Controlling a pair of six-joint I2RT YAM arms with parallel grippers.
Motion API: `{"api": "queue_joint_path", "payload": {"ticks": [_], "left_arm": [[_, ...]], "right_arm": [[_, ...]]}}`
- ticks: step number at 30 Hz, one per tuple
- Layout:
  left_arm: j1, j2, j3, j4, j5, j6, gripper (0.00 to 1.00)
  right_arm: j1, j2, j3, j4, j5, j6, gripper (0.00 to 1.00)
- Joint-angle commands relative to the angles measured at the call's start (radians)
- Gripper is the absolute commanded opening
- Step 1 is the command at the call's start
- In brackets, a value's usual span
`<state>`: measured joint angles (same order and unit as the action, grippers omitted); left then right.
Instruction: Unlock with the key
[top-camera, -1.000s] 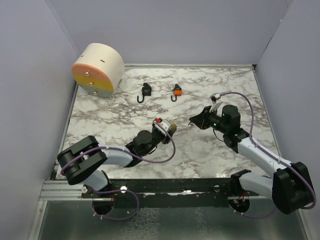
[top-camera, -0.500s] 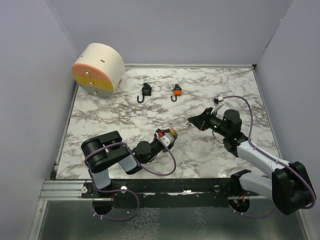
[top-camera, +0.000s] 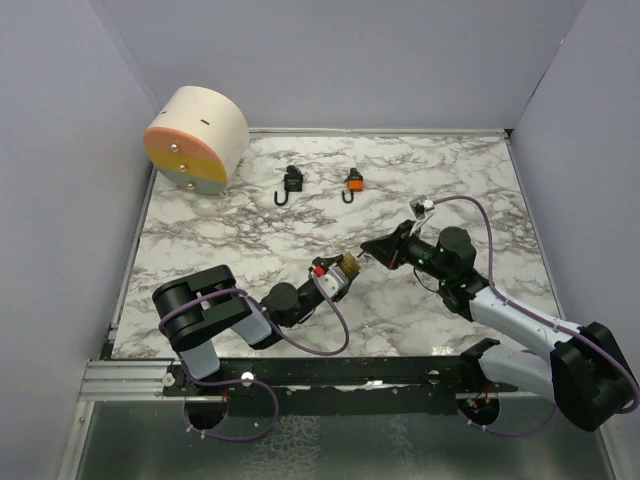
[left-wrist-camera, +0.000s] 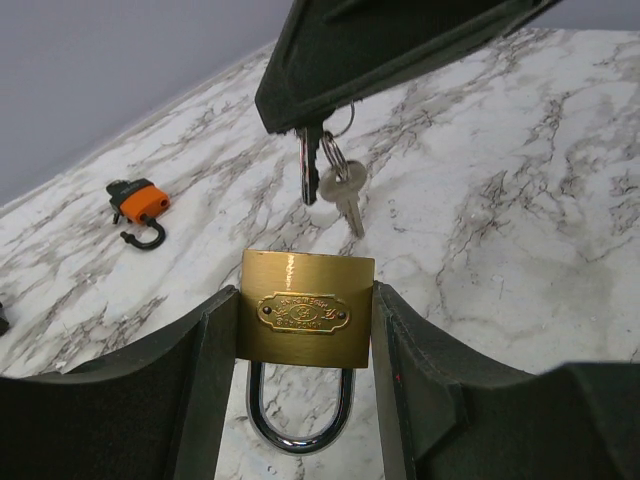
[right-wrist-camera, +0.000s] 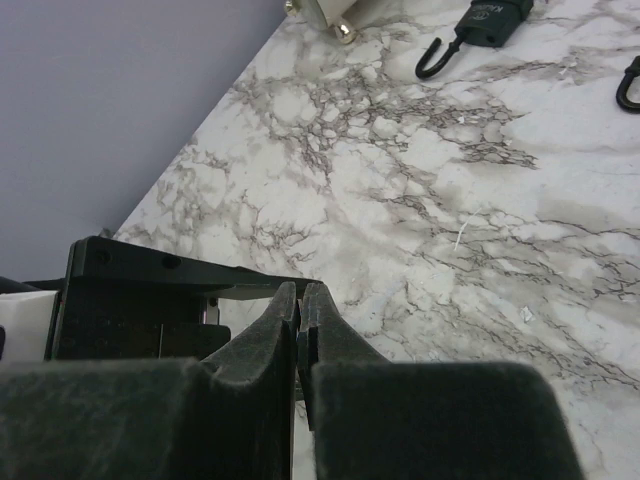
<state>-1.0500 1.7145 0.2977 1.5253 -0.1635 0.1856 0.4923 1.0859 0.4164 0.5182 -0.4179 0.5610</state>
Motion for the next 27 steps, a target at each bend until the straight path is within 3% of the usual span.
{"api": "queue_joint_path", "payload": {"ticks": [1, 27], "left_arm": [[-0.015, -0.075, -0.008, 0.253, 0.030, 0.022, 0.00], [-0.036, -0.113, -0.016, 0.252, 0.031, 0.084, 0.00]], "right_arm": [[0.035, -0.021, -0.007, 0.047, 0.059, -0.007, 0.01], [0.076, -0.034, -0.016, 0.048, 0.067, 0.016, 0.01]]}}
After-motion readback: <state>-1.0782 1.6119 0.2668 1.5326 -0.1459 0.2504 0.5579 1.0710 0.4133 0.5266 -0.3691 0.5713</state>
